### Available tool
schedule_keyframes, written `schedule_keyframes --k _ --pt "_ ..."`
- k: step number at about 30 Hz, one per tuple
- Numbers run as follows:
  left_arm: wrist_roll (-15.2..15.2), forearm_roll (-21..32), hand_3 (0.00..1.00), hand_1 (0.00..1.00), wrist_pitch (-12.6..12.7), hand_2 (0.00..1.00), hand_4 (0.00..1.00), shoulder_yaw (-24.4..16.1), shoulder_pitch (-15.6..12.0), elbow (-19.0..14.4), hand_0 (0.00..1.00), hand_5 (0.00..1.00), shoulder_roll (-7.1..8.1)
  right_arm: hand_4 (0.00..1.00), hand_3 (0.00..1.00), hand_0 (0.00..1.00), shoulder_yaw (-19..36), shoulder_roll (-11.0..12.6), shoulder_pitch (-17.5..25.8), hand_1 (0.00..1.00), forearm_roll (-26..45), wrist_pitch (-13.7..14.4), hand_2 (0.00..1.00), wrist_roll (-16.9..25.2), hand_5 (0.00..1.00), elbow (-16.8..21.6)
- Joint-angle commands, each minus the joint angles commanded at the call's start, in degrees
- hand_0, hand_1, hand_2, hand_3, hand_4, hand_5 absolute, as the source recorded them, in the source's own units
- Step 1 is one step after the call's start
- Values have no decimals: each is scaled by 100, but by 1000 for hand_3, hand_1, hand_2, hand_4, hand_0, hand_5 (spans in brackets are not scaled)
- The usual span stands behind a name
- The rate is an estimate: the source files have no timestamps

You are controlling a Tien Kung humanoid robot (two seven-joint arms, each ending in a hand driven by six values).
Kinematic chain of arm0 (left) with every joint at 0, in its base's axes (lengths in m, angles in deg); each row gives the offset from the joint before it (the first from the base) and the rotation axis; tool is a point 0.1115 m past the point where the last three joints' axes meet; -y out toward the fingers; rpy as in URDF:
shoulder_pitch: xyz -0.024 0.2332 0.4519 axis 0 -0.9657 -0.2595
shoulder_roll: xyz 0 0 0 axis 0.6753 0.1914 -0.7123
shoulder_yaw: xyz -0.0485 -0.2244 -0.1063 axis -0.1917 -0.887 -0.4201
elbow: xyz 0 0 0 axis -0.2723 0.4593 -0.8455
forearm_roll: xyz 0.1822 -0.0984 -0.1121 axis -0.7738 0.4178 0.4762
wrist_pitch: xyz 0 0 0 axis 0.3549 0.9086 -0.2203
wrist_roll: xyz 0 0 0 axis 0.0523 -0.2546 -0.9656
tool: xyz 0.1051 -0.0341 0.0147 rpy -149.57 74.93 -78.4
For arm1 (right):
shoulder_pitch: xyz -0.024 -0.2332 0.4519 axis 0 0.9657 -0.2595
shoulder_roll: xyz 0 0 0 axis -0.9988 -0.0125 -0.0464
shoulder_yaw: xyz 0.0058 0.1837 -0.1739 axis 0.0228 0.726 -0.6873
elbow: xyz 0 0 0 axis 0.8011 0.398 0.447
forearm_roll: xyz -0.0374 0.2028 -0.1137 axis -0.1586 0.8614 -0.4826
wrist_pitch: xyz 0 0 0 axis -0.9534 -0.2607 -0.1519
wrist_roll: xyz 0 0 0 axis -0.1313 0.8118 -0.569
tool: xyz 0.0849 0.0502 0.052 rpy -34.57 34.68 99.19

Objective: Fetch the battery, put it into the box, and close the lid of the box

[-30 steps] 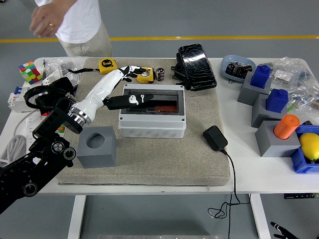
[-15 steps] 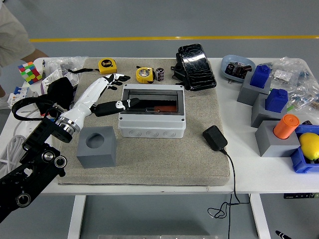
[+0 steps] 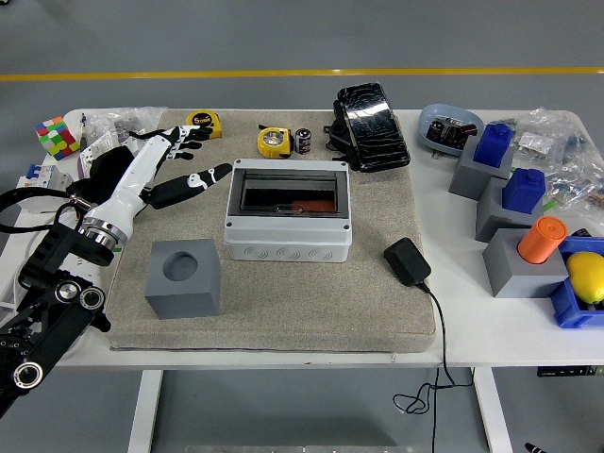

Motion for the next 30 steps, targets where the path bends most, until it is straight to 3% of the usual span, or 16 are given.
schedule_keyframes --k 8,30 --pt "-380 289 773 768 46 782 998 -324 -144 -121 680 654 -28 957 579 651 -113 -15 -32 672 111 38 688 21 546 0" --pt "-365 315 769 765 -68 782 998 -595 -451 -447 682 648 129 956 579 654 20 -116 66 690 1 92 695 -29 550 0"
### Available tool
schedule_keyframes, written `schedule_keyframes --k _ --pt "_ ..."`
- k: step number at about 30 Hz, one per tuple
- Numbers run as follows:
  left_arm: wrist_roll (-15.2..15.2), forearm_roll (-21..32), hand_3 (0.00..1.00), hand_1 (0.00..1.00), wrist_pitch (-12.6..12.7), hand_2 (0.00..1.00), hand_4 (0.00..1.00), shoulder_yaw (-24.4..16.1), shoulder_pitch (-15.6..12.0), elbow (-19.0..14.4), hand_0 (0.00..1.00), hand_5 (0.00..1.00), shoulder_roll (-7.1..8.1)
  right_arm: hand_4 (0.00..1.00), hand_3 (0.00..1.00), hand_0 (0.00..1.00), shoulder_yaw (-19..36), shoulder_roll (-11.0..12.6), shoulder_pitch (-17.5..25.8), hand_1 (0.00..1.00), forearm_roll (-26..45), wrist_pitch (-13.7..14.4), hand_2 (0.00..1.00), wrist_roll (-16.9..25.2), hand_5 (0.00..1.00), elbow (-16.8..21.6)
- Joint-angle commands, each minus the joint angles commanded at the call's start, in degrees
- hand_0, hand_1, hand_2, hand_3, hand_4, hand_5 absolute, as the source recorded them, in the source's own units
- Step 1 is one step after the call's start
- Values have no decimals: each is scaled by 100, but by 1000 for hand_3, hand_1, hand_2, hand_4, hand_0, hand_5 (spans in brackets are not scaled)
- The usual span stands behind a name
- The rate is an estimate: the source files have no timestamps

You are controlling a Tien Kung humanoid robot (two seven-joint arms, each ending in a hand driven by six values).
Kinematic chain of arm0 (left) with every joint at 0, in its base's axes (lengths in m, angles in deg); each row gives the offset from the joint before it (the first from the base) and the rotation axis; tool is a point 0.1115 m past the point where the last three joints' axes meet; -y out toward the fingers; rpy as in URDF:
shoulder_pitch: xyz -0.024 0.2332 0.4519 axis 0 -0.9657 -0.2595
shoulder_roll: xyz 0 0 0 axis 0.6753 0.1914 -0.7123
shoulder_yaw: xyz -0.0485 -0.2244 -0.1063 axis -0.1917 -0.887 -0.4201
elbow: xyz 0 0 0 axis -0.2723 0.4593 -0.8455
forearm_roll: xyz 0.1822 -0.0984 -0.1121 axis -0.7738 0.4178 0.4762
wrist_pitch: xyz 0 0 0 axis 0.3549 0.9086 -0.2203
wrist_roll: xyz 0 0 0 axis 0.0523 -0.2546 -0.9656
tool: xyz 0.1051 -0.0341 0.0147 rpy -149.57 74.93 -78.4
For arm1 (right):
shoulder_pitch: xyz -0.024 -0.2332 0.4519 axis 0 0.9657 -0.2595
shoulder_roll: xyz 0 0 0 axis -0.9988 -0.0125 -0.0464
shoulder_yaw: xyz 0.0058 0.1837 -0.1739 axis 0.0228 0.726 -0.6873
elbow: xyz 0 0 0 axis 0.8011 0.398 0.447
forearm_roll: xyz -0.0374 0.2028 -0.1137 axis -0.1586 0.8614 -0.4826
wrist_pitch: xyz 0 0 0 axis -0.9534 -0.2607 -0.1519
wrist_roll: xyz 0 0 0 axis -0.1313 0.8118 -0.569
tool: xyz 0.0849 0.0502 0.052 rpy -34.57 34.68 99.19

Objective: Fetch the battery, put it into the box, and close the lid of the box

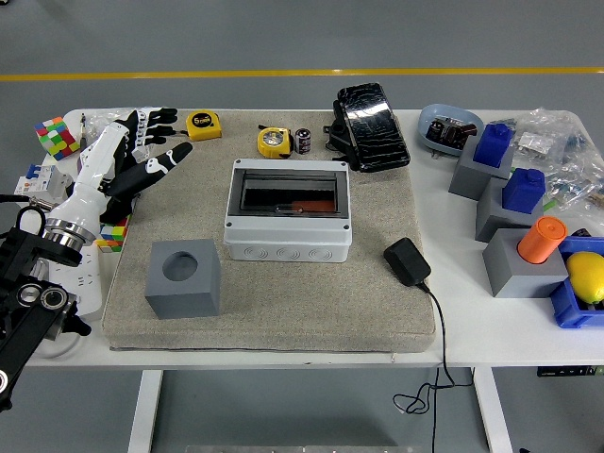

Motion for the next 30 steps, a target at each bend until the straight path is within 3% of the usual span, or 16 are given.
schedule_keyframes --k 30 --pt "49 15 765 757 -66 777 998 -281 -98 -196 679 625 33 955 583 658 -173 16 -69 694 68 -20 700 -30 550 0"
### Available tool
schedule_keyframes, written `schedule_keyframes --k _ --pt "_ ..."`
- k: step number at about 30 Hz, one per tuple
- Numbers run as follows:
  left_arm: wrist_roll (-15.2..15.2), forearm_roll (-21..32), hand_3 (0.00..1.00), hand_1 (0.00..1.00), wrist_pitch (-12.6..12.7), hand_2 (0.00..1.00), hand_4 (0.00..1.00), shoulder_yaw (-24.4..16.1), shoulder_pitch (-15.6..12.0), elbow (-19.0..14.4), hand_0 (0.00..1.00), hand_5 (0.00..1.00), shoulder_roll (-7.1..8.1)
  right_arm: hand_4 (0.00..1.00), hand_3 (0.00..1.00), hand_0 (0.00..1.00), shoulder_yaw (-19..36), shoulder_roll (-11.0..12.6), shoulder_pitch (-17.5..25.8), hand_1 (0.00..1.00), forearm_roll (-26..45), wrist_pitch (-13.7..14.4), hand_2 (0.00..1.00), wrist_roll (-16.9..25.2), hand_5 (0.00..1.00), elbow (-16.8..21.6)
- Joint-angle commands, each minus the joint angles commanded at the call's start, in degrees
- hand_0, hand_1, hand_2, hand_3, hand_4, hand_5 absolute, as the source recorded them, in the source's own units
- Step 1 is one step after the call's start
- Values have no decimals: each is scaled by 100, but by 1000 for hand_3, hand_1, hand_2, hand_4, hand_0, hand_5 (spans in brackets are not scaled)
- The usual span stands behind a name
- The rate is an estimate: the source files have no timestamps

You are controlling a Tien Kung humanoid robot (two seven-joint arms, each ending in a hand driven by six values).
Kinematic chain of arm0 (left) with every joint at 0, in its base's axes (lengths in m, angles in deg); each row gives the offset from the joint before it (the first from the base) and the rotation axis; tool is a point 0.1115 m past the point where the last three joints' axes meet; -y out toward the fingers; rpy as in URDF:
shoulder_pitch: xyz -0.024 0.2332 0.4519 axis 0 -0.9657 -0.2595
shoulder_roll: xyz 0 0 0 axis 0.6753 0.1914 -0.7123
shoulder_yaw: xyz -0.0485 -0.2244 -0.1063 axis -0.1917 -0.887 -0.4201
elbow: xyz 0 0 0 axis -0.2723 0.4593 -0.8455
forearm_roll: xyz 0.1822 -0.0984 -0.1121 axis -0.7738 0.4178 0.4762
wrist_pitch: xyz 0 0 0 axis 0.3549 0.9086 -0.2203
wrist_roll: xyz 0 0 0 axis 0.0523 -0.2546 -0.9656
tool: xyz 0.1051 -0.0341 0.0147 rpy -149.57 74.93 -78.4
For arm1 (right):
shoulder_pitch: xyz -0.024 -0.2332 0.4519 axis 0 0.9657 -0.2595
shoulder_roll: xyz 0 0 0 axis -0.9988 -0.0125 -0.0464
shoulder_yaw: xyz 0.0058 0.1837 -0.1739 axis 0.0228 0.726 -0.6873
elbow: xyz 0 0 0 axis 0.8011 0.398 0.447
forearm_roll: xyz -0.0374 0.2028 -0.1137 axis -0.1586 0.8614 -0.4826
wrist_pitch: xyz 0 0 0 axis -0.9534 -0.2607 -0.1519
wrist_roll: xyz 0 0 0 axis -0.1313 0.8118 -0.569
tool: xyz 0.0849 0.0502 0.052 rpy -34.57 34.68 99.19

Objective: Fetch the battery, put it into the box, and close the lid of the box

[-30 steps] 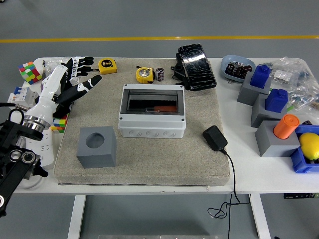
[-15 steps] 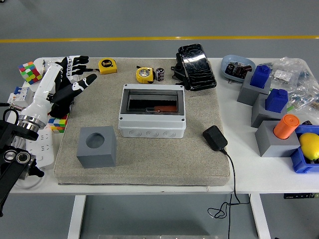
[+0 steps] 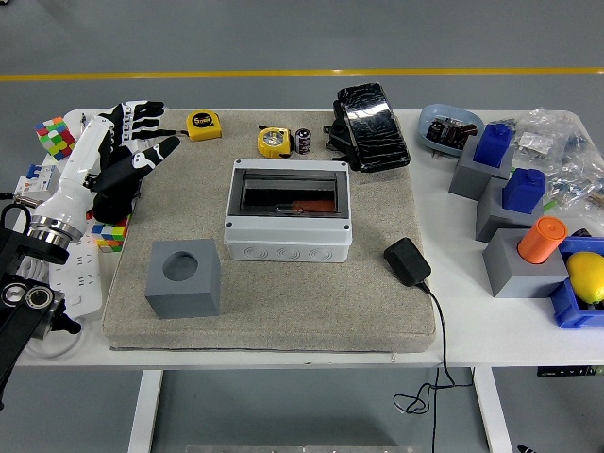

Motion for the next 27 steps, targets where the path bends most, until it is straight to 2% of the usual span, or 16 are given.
schedule_keyframes --k 10,14,19,27 --pt "32 -7 764 757 -24 777 998 12 -90 -63 678 627 73 953 581 658 104 -66 34 699 -77 17 699 -13 549 0" --pt "49 -14 764 757 -39 777 998 38 -128 -86 678 627 125 953 581 658 -198 -55 86 699 239 -14 699 71 549 0" --pt "119 -24 768 757 -74 777 998 20 -191 -117 678 625 184 951 570 660 141 -53 104 701 -81 31 696 -56 548 0" --pt "168 -29 770 759 -116 781 998 53 -292 -164 684 631 276 948 570 658 -35 -78 143 698 111 66 692 20 546 0"
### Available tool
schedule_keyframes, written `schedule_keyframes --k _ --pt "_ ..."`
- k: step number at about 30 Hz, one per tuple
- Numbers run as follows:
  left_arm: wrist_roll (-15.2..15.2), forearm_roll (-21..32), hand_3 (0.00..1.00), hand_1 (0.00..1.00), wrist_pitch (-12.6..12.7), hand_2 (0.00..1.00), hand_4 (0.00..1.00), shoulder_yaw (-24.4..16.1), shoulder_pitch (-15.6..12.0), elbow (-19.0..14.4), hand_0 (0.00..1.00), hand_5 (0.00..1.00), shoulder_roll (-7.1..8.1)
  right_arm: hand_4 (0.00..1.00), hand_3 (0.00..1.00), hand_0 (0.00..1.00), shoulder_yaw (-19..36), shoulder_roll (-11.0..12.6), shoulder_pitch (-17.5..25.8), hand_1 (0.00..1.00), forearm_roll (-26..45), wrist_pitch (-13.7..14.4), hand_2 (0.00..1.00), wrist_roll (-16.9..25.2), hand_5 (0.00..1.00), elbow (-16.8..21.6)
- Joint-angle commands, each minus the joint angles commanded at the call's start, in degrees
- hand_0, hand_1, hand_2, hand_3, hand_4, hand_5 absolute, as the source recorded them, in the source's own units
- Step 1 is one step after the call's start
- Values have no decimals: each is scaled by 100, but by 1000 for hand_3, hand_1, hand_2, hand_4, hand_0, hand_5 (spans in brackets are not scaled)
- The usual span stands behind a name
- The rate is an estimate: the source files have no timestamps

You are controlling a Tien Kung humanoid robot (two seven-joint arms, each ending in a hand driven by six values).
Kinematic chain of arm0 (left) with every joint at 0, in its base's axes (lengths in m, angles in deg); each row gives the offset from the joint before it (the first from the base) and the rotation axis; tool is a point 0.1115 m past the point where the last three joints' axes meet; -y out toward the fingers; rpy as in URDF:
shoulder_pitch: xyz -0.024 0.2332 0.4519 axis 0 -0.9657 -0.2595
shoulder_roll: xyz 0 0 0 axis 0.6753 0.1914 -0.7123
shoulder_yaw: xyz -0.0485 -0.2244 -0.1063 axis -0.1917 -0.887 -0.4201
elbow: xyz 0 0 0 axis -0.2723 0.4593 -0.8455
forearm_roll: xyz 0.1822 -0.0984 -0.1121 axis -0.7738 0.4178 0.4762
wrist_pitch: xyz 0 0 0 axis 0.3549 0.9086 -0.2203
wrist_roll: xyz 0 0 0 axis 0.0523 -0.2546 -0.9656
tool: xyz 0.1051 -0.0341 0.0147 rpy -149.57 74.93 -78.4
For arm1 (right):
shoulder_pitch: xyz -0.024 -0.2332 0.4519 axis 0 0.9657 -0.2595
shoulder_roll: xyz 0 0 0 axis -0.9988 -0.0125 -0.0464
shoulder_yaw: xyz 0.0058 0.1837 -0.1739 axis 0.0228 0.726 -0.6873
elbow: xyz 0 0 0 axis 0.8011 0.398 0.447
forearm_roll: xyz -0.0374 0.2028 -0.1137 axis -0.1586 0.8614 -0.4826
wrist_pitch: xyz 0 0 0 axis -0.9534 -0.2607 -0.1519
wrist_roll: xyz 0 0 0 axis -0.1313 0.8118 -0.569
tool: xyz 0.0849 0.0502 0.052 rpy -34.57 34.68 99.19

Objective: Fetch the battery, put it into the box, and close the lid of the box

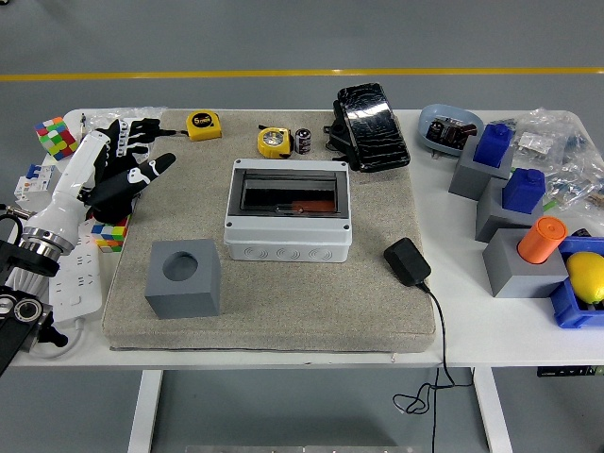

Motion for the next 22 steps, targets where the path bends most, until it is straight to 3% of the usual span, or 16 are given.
schedule_keyframes --k 22 --pt "63 -19 774 759 -70 782 998 -58 7 -58 685 646 117 944 567 657 29 39 -56 699 -101 3 694 -91 544 0"
